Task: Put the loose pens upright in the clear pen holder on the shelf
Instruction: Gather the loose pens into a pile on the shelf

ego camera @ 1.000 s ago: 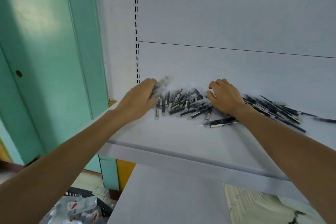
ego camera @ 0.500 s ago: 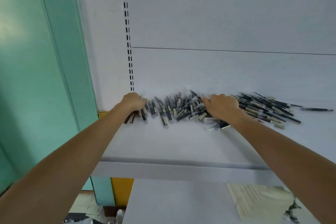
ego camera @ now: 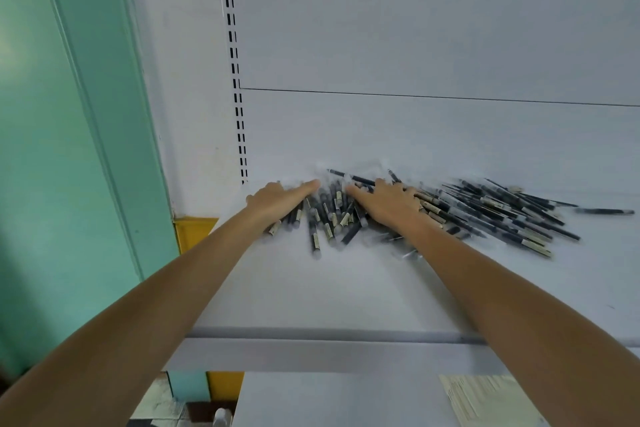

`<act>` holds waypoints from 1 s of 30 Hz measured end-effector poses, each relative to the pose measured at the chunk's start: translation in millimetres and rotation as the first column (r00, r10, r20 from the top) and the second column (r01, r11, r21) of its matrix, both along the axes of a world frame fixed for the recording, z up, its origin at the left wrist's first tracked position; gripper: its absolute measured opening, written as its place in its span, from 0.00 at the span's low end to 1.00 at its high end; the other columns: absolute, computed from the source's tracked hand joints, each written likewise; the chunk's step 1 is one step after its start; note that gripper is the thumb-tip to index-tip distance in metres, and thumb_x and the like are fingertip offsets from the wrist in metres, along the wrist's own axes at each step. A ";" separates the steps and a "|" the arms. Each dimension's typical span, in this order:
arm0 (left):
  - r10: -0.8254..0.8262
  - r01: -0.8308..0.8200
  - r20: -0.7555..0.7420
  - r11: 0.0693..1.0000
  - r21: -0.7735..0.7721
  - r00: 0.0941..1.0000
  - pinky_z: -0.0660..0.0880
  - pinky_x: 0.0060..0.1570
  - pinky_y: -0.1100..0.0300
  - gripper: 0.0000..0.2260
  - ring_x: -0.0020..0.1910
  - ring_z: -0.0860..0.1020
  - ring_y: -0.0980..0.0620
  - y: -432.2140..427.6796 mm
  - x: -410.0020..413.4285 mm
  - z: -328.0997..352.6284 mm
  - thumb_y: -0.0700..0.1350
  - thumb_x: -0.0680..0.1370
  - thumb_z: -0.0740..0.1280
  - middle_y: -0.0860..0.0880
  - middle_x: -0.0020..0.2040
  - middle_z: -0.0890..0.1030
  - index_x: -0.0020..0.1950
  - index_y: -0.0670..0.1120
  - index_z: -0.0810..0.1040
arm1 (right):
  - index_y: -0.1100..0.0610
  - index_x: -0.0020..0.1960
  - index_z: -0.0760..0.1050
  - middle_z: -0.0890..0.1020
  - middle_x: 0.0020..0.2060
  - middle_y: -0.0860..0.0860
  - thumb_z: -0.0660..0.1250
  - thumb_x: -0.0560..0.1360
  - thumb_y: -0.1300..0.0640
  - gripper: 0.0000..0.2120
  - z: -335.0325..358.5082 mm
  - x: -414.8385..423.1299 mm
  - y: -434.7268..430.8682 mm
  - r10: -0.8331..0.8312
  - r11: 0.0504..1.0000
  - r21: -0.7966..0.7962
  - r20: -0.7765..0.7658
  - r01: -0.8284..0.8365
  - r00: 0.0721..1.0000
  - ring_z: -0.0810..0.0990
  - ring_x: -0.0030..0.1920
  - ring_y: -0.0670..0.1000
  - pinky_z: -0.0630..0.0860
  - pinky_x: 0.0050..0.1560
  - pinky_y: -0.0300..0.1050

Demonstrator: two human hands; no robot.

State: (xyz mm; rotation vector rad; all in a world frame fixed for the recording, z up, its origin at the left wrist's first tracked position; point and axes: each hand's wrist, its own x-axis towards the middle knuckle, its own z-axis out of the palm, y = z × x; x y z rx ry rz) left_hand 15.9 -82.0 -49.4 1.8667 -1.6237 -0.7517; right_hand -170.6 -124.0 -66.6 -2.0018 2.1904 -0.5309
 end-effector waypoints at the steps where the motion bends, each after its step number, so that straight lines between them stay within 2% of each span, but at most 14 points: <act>1: 0.007 -0.007 -0.023 1.000 0.014 1.000 0.61 0.69 0.49 0.39 0.72 0.60 0.41 -4.7 -0.3 -2.6 0.70 0.71 0.58 0.43 0.74 0.63 0.68 0.40 0.67 | 0.59 0.70 0.63 0.67 0.68 0.64 0.53 0.73 0.30 0.39 1.1 0.3 -2.6 0.002 1.000 0.006 0.009 -0.003 1.000 0.61 0.69 0.67 0.61 0.65 0.61; 3: 0.017 -0.017 -0.020 1.000 0.018 1.000 0.61 0.69 0.49 0.44 0.72 0.60 0.41 -9.2 -4.6 -3.7 0.71 0.70 0.60 0.42 0.74 0.62 0.73 0.38 0.60 | 0.59 0.70 0.63 0.69 0.67 0.63 0.55 0.73 0.31 0.38 1.9 -1.7 -7.2 0.016 1.000 0.003 0.017 -0.016 1.000 0.62 0.69 0.66 0.61 0.66 0.60; 9: -0.016 0.015 0.062 1.000 0.020 0.998 0.64 0.67 0.52 0.43 0.68 0.67 0.42 -17.8 -30.3 -3.6 0.71 0.69 0.61 0.41 0.69 0.69 0.69 0.38 0.65 | 0.59 0.70 0.62 0.72 0.65 0.60 0.55 0.67 0.31 0.42 0.1 -2.7 -12.8 0.122 0.992 0.010 0.089 -0.123 0.989 0.65 0.68 0.64 0.57 0.69 0.60; 12: -0.012 0.010 0.149 1.000 0.019 0.989 0.69 0.63 0.52 0.44 0.63 0.72 0.42 -22.9 -36.9 -8.4 0.76 0.63 0.60 0.42 0.62 0.75 0.60 0.39 0.71 | 0.60 0.68 0.63 0.75 0.61 0.60 0.55 0.75 0.41 0.30 -0.9 0.9 -13.9 0.192 0.981 -0.039 0.074 -0.190 0.979 0.67 0.66 0.61 0.55 0.69 0.58; 15: -0.074 0.070 0.266 0.997 0.022 0.961 0.69 0.55 0.55 0.41 0.58 0.74 0.42 -23.6 -35.6 -12.0 0.75 0.66 0.58 0.41 0.59 0.77 0.59 0.40 0.73 | 0.58 0.53 0.69 0.76 0.50 0.58 0.54 0.78 0.46 0.15 -0.3 3.1 -15.3 0.250 0.967 -0.100 0.158 -0.236 0.955 0.70 0.57 0.59 0.59 0.63 0.55; 17: -0.069 0.078 0.313 0.997 -0.018 0.947 0.68 0.57 0.53 0.37 0.61 0.72 0.41 -22.8 -34.4 -15.0 0.72 0.69 0.59 0.42 0.61 0.75 0.61 0.40 0.72 | 0.57 0.47 0.70 0.76 0.46 0.55 0.55 0.79 0.47 0.13 2.6 3.1 -16.8 0.285 0.957 -0.123 0.231 -0.263 0.930 0.71 0.53 0.58 0.62 0.60 0.52; 20: -0.013 0.024 0.333 0.999 -0.029 0.943 0.64 0.64 0.51 0.36 0.68 0.64 0.41 -16.8 -36.8 -17.1 0.66 0.72 0.63 0.42 0.68 0.68 0.69 0.41 0.63 | 0.56 0.62 0.69 0.72 0.62 0.59 0.54 0.79 0.45 0.18 6.9 2.8 -19.5 0.288 0.958 -0.071 0.256 -0.279 0.923 0.65 0.66 0.62 0.60 0.64 0.54; 22: -0.023 0.027 0.253 1.000 -0.011 0.967 0.62 0.67 0.49 0.41 0.70 0.61 0.41 -14.6 -38.6 -16.7 0.67 0.70 0.63 0.42 0.71 0.65 0.73 0.43 0.57 | 0.54 0.70 0.63 0.64 0.71 0.58 0.52 0.80 0.45 0.22 7.1 9.1 -16.8 0.274 0.958 0.014 0.247 -0.286 0.929 0.56 0.71 0.63 0.56 0.67 0.56; 23: -0.038 0.039 0.160 0.999 -0.002 0.986 0.62 0.67 0.48 0.45 0.70 0.62 0.41 -13.1 -38.5 -14.5 0.69 0.66 0.63 0.42 0.71 0.64 0.74 0.44 0.55 | 0.51 0.72 0.60 0.60 0.73 0.56 0.49 0.81 0.46 0.21 6.4 13.7 -17.3 0.291 0.951 0.030 0.249 -0.308 0.924 0.54 0.72 0.63 0.55 0.68 0.58; 25: -0.069 0.069 -0.053 0.998 0.003 0.996 0.62 0.67 0.50 0.51 0.70 0.62 0.42 -14.7 -37.9 -9.3 0.69 0.58 0.62 0.43 0.73 0.62 0.75 0.47 0.52 | 0.48 0.71 0.58 0.60 0.72 0.55 0.45 0.81 0.49 0.19 4.8 22.3 -19.7 0.306 0.947 0.005 0.292 -0.321 0.906 0.56 0.70 0.65 0.57 0.68 0.63; 26: -0.085 0.085 -0.136 0.996 -0.008 0.987 0.61 0.66 0.52 0.51 0.72 0.60 0.43 -16.3 -37.3 -7.1 0.68 0.58 0.62 0.44 0.74 0.60 0.76 0.49 0.49 | 0.47 0.70 0.59 0.63 0.70 0.56 0.44 0.81 0.49 0.19 6.4 25.9 -19.0 0.306 0.946 0.015 0.297 -0.325 0.904 0.57 0.70 0.65 0.59 0.66 0.65; 28: -0.102 0.099 -0.179 0.995 -0.021 0.979 0.59 0.66 0.52 0.49 0.74 0.57 0.46 -16.6 -37.8 -6.5 0.70 0.60 0.59 0.46 0.76 0.58 0.76 0.52 0.49 | 0.48 0.58 0.68 0.71 0.59 0.58 0.44 0.81 0.49 0.15 10.0 30.1 -18.4 0.356 0.931 0.015 0.201 -0.366 0.913 0.62 0.65 0.62 0.61 0.64 0.66; 29: -0.098 0.095 -0.133 0.995 -0.029 0.986 0.59 0.67 0.51 0.47 0.74 0.57 0.46 -16.7 -37.7 -8.8 0.72 0.61 0.56 0.46 0.75 0.58 0.76 0.51 0.53 | 0.47 0.47 0.68 0.72 0.52 0.57 0.45 0.81 0.50 0.13 10.3 30.0 -21.3 0.392 0.920 -0.053 0.155 -0.389 0.907 0.65 0.61 0.61 0.63 0.64 0.65; 30: -0.092 0.090 -0.059 0.995 -0.039 0.994 0.60 0.69 0.50 0.44 0.73 0.59 0.45 -16.6 -37.5 -12.0 0.72 0.63 0.55 0.46 0.75 0.59 0.74 0.51 0.58 | 0.45 0.42 0.67 0.72 0.48 0.56 0.46 0.80 0.51 0.14 11.4 28.6 -23.8 0.404 0.912 -0.141 0.162 -0.384 0.900 0.67 0.57 0.59 0.65 0.63 0.63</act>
